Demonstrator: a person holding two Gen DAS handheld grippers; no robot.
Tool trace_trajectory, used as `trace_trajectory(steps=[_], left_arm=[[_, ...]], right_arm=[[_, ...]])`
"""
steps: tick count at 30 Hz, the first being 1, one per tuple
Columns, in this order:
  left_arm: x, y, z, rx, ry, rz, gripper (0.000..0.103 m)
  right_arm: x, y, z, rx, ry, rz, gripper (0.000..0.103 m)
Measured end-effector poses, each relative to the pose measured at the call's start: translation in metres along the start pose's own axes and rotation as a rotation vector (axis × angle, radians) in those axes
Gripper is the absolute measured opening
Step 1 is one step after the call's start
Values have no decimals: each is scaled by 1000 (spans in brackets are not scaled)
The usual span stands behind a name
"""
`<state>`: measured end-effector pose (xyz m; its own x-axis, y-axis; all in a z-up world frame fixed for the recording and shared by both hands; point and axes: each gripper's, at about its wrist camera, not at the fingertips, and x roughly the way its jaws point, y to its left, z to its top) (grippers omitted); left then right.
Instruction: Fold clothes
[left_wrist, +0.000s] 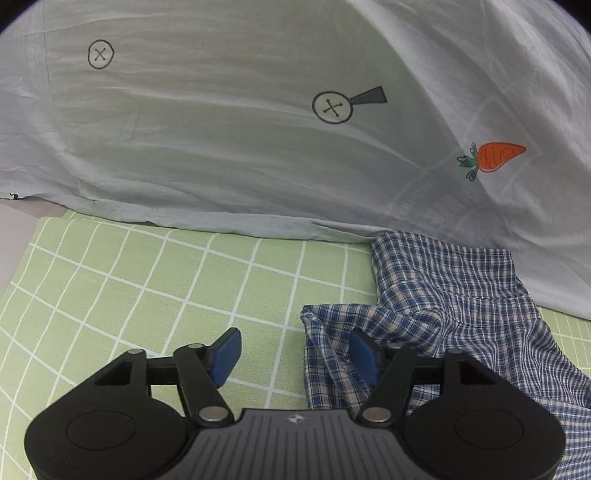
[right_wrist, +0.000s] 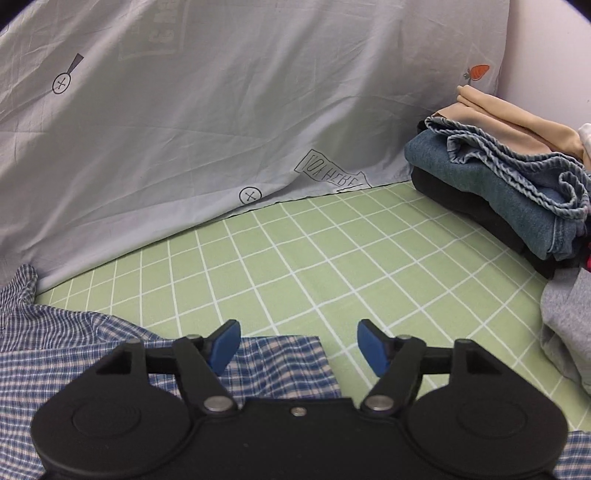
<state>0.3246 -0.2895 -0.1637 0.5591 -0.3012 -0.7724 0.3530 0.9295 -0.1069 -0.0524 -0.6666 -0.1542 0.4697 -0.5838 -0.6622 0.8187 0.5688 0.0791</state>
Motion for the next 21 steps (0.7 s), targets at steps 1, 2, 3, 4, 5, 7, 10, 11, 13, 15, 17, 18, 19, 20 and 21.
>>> trace_trajectory(steps=[1,2,3,4,5,7,10,11,13,15,17,18,19,20,21], left_arm=[[-7,-1,-3,9,-10,3,77],[-14,-1,-6,19,-20,6,79],[-21,-2,-9,29,-29,9,82],[-27,-3,-12,38,-39,12,83],[-35,-3,-17,51,-42,14,84],[-50,-2,-28,73,-47,19,84],[-72,0,-47,92,-50,33,84],[-80,0,-54,97,-50,31,84],[-95,1,-69,108,-48,26,84],[-108,2,-83,110,-34,17,84],[-116,2,-97,103,-15,13,84],[-120,3,-104,100,-6,11,84],[-123,3,-110,94,8,4,84],[-125,3,-116,90,22,0,84],[-126,2,-122,86,36,-4,84]], right_arm=[[-1,-1,-1,2,5,-2,80],[0,-1,-3,2,12,-2,80],[2,-1,-5,5,27,-2,80],[3,-2,-8,8,42,-3,80],[6,-2,-10,14,64,-4,80],[9,-3,-14,32,101,13,73],[1,-8,-17,102,74,63,27],[-4,-10,-16,125,53,78,17],[-20,-5,-15,131,3,147,8],[-38,4,-14,117,-36,234,6],[-58,20,-15,79,-51,356,6],[-67,31,-19,48,-37,429,6],[-76,43,-23,17,-23,502,6],[-83,58,-31,-42,11,565,6],[-89,74,-41,-115,49,602,6]])
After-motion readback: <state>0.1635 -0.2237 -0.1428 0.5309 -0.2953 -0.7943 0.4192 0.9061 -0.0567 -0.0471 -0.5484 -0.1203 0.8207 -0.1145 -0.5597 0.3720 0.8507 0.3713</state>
